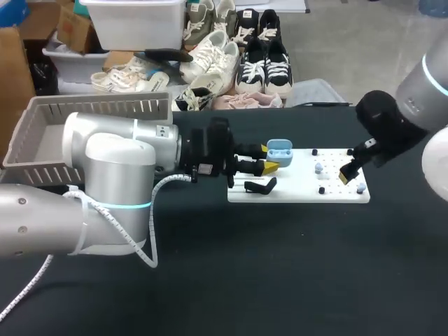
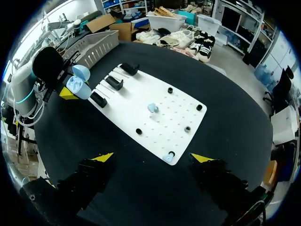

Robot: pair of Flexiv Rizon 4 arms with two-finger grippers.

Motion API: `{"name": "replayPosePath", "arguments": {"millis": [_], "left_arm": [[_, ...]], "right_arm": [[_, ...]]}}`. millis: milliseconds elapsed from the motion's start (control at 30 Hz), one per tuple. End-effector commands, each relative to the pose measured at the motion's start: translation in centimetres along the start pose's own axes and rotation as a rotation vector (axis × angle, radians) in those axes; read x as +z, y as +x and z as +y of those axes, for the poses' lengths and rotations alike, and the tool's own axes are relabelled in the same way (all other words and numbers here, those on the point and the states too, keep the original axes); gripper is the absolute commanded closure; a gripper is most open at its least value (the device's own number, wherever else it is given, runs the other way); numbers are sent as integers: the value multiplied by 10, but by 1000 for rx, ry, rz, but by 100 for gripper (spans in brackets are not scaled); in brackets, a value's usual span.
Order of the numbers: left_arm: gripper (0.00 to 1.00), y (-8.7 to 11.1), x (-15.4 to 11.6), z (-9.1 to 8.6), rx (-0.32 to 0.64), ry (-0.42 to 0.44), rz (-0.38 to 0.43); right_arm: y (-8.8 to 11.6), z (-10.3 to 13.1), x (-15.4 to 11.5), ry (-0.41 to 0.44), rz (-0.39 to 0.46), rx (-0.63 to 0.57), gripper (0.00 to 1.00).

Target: Pick up each earbud case from the left stands, insert the matching earbuds, close the lid, and place the case in the box.

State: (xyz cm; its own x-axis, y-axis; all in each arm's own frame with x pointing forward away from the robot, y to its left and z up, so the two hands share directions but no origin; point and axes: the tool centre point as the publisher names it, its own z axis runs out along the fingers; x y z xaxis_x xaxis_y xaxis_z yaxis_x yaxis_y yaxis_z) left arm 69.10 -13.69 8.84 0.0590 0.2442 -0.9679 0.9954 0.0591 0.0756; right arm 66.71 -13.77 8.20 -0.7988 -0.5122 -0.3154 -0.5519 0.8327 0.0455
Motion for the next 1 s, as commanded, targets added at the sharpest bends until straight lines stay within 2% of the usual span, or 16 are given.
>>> {"name": "replayPosePath", "arguments": {"millis": [33,433,633,767,800,833,1000], "left_arm": [[100,0,0,-2,1,-8,-2],[100,0,0,-2,1,-8,-2],[100,0,0,-2,1,-8,-2],[100,0,0,-2,1,-8,-2],[100,0,0,-2,1,-8,-2],[100,0,0,-2,1,-8,-2],[100,0,0,-2,1,-8,-2]], "right_arm": [[-6,1,12,253,74,-1,0],[15,-4,23,272,124,9,0],[21,-3,26,263,133,34,12],[24,-4,28,272,140,52,25],[24,-4,28,274,142,57,35],[24,-5,29,278,146,61,38],[25,-7,31,291,151,73,40]]}}
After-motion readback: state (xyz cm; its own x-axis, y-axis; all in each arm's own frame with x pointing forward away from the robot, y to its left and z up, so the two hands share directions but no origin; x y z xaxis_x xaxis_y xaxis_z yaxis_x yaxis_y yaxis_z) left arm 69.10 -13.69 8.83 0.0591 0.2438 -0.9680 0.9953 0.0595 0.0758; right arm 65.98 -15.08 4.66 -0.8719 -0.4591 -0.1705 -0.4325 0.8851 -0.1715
